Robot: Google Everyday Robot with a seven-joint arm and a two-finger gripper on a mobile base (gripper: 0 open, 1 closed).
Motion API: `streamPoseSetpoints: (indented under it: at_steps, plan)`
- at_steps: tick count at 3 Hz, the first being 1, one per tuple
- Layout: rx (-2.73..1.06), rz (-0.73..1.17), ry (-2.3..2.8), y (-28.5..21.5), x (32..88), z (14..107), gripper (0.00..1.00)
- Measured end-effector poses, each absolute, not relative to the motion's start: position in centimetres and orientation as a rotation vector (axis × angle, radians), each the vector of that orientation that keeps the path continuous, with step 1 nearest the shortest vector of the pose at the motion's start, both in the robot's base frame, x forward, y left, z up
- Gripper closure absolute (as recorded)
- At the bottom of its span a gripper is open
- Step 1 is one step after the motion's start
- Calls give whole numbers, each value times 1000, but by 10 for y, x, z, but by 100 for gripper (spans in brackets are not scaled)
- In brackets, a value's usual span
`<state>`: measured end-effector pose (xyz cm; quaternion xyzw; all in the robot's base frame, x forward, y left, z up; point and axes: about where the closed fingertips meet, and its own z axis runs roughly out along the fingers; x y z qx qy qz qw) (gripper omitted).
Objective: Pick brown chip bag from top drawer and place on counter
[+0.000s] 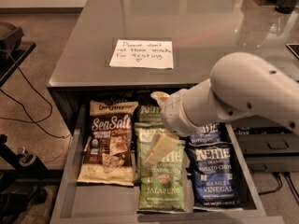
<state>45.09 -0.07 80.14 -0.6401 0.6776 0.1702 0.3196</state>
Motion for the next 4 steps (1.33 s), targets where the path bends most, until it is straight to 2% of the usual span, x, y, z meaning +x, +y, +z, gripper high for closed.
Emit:
streamPoseSetpoints:
  at_steps: [2, 4]
  plan:
    - [-1761, 388, 1586, 107, 478, 758, 0]
    - [-1763, 355, 1598, 102, 486, 740, 0]
